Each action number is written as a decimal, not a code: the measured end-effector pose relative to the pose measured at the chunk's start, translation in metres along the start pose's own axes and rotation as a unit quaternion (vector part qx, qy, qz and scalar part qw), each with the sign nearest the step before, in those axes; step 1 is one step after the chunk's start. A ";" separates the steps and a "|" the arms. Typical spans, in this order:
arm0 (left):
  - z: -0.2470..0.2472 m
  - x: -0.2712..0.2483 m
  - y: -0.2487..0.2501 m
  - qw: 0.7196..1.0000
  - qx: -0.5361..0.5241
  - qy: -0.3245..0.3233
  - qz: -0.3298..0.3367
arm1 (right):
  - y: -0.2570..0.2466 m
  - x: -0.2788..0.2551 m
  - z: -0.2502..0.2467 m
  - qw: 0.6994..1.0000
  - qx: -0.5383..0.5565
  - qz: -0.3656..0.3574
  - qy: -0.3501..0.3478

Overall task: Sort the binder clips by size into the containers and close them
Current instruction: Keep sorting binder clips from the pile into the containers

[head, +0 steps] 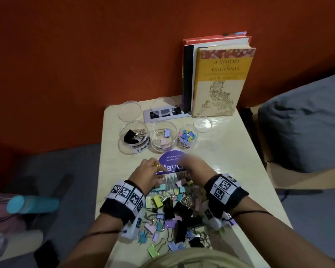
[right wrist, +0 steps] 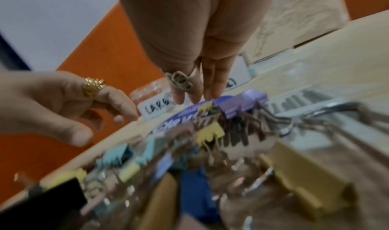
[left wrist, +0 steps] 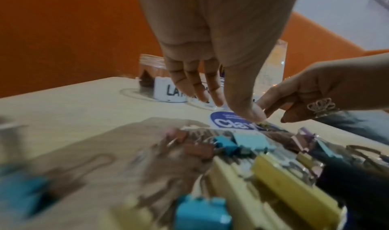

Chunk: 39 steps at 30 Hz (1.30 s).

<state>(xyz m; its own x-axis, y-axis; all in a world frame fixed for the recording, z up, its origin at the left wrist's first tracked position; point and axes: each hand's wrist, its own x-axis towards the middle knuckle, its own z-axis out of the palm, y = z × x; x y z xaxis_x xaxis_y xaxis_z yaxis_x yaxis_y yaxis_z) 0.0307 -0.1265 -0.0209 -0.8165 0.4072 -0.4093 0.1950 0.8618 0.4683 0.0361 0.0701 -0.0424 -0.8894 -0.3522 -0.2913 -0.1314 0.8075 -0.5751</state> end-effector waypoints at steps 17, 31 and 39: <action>0.027 -0.018 -0.029 0.997 0.017 -0.044 -0.062 | 0.001 0.006 -0.007 0.993 -0.110 0.032 -0.021; 0.033 -0.014 -0.027 0.996 -0.020 0.003 -0.093 | -0.001 -0.014 0.004 0.978 -0.174 0.011 -0.115; 0.030 -0.013 -0.025 0.994 0.020 -0.012 -0.106 | 0.002 -0.009 0.015 0.975 -0.183 0.029 -0.121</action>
<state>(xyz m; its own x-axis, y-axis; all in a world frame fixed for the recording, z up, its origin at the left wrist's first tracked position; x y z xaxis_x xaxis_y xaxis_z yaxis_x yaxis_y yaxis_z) 0.0528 -0.1442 -0.0504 -0.8283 0.2228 -0.5141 0.0422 0.9398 0.3392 0.0507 0.0681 -0.0528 -0.7770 -0.3667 -0.5117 -0.2713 0.9285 -0.2535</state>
